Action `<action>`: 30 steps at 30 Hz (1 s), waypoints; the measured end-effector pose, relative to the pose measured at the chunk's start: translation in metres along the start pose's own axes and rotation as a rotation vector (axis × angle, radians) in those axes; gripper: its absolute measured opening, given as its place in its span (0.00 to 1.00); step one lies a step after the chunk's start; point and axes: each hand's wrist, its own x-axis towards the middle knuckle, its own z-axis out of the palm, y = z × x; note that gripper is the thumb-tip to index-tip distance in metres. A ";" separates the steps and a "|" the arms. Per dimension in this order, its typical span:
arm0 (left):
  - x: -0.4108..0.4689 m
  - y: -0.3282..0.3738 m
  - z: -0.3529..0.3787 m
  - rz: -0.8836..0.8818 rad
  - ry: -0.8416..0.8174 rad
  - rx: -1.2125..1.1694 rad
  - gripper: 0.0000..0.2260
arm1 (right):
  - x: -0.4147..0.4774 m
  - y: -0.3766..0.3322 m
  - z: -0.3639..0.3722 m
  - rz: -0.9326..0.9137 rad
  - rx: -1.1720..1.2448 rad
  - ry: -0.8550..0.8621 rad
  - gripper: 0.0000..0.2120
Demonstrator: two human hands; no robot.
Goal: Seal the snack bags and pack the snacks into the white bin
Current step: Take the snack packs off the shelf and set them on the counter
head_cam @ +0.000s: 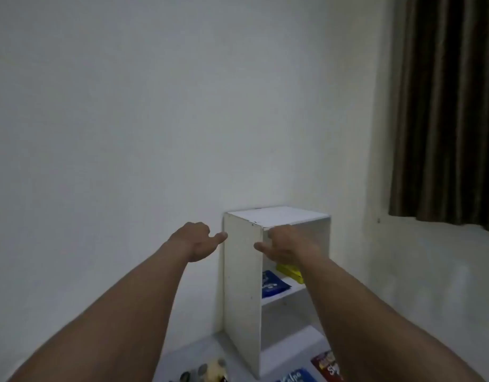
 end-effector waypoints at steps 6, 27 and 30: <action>0.000 0.050 0.029 0.136 -0.110 0.051 0.34 | -0.041 0.059 -0.022 0.160 -0.014 -0.068 0.28; 0.052 0.266 0.155 0.159 -0.173 -0.179 0.33 | -0.056 0.288 -0.040 0.275 -0.080 -0.109 0.34; 0.066 0.280 0.174 0.131 -0.194 -0.196 0.32 | -0.037 0.315 -0.026 0.241 -0.052 -0.118 0.34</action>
